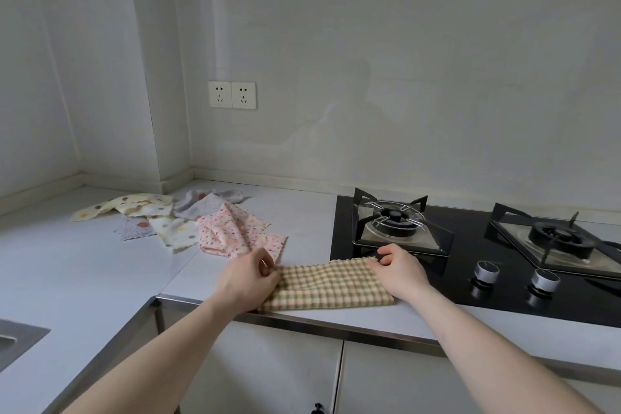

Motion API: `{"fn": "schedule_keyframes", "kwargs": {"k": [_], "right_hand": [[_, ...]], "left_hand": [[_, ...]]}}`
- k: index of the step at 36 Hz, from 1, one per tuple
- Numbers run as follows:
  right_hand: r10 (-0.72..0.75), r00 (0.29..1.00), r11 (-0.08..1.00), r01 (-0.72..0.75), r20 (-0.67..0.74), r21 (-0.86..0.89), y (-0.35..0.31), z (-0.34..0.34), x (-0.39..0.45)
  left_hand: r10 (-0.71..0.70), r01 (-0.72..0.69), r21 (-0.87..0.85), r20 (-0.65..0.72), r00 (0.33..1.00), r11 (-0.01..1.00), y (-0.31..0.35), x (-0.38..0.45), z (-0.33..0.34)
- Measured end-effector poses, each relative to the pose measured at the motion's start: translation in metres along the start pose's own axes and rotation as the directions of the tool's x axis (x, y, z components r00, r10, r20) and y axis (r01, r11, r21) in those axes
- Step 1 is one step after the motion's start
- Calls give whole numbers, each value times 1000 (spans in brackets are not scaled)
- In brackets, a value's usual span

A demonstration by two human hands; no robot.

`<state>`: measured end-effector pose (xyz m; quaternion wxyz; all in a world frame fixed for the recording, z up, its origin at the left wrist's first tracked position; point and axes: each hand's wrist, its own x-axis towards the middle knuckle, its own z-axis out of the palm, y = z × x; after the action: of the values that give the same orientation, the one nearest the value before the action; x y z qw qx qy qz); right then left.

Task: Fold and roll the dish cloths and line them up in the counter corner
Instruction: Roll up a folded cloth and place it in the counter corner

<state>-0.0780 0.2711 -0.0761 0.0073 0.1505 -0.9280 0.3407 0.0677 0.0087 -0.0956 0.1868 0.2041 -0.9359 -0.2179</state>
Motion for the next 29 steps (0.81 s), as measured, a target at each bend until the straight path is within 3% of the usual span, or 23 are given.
{"fn": "schedule_keyframes", "kwargs": {"k": [7,11,15,29], "right_hand": [[7,988,996,6,157,-85,-4,-3,3],[18,982,997,-4,188,-74,-8,-3,3],[48,974,997,-33,221,-75,-6,-2,8],[91,980,986,-113,176,122,0,0,7]], "left_hand": [[-12,14,-111,20,1000,994,-7,1,1],[-16,20,-95,44,999,995,-9,5,0],[-83,93,-197,61,995,976,-12,10,0],[-67,67,-199,8,998,978,-14,7,5]]}}
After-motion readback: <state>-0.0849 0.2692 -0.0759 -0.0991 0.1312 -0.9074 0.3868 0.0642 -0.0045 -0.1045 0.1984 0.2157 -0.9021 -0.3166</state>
